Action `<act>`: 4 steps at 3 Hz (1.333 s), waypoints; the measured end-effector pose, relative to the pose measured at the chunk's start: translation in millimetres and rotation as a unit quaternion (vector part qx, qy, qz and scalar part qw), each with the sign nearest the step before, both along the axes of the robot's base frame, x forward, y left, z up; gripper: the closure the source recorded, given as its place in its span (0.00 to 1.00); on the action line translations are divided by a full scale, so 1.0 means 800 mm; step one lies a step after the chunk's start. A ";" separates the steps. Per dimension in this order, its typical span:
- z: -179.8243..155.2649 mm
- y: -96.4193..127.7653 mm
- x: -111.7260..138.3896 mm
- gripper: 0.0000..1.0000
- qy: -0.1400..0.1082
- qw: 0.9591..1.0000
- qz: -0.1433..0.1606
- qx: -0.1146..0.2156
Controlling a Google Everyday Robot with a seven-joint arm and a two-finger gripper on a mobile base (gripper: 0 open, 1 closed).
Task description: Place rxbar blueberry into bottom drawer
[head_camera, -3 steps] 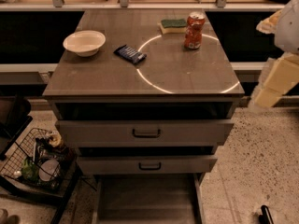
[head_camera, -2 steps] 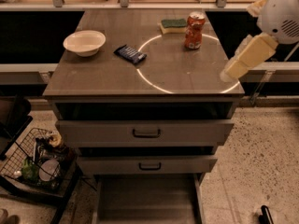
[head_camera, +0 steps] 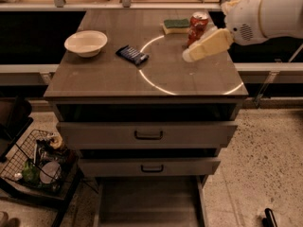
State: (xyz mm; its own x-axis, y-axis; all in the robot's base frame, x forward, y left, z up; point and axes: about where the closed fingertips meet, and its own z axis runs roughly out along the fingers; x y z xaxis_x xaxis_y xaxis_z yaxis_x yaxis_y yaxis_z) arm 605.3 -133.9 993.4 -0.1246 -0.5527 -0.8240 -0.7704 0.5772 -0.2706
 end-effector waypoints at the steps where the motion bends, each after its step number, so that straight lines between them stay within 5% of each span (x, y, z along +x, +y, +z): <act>1: 0.021 0.008 0.020 0.00 -0.032 0.999 -0.017 0.024; 3: 0.010 0.024 0.031 0.00 -0.036 0.999 -0.010 0.035; 4: -0.018 0.069 0.061 0.00 -0.034 0.997 0.014 0.068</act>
Offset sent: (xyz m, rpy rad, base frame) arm 0.0157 0.0073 0.0159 0.0498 -0.0624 -0.0307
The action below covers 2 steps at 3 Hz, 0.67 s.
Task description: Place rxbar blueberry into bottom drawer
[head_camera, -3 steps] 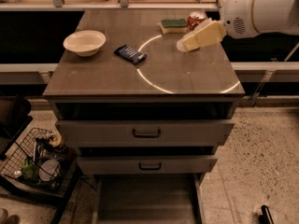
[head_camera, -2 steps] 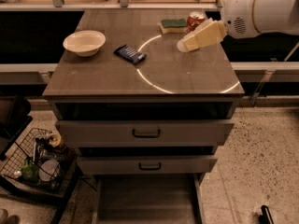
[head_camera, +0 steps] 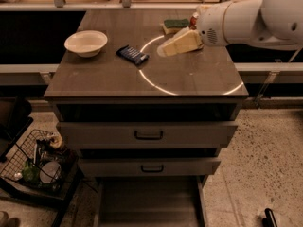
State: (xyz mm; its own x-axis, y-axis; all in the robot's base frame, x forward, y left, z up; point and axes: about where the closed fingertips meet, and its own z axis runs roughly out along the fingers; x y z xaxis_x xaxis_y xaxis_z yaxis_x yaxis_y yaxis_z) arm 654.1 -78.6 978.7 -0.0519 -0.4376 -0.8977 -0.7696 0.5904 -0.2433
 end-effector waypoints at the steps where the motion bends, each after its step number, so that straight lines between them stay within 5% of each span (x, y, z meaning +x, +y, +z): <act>1: -0.025 0.042 0.027 0.00 0.005 0.999 0.028 0.024; 2: -0.047 0.073 0.045 0.00 0.012 0.998 0.044 0.048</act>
Offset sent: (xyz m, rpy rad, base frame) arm 0.0558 0.0839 -0.0588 0.1550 0.0414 0.1221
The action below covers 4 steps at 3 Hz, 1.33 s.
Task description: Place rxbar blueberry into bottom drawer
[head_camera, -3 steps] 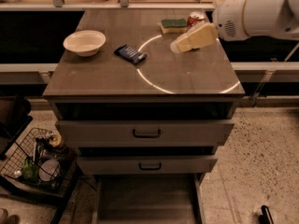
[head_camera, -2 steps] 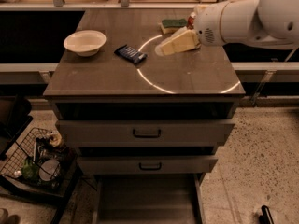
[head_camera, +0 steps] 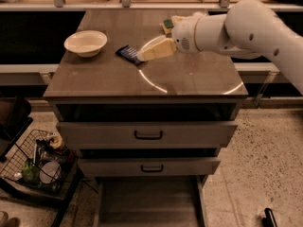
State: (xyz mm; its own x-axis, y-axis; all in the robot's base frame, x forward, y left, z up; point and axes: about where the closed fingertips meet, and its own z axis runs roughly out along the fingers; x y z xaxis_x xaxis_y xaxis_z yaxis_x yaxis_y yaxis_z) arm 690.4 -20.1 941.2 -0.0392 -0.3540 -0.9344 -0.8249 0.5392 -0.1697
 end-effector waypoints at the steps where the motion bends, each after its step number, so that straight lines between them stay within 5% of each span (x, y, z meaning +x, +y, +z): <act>1: -0.026 0.031 0.018 0.00 0.008 1.000 0.013 0.026; 4: -0.106 0.100 0.088 0.00 0.008 0.999 0.025 0.030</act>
Offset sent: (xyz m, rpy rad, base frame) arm 0.0581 0.0776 -0.0704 0.1186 0.0220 0.0468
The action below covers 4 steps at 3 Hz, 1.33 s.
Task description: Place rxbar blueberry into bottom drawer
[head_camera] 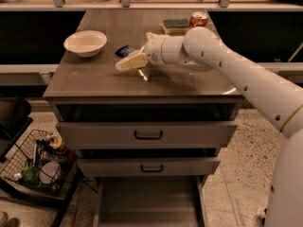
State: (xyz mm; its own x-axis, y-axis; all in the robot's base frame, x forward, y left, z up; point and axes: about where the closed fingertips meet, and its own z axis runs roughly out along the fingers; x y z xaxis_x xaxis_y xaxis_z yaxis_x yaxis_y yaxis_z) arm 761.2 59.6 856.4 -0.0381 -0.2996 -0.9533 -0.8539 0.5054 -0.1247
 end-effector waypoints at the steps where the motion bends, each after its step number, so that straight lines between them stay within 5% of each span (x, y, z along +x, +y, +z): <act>1: -0.012 0.007 0.006 0.00 0.003 1.000 0.005 0.001; 2: -0.027 0.006 0.010 0.14 0.013 1.000 0.007 -0.002; 4: -0.037 -0.001 0.006 0.60 0.026 1.000 0.005 -0.004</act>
Offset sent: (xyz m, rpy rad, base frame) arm 0.0120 -0.0031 -0.0363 -0.0148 0.0532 0.0076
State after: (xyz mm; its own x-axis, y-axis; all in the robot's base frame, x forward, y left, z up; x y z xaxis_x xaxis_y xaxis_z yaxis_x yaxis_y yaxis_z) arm 765.9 59.1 826.6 -0.0854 -0.3071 -0.9478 -0.8640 0.4965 -0.0830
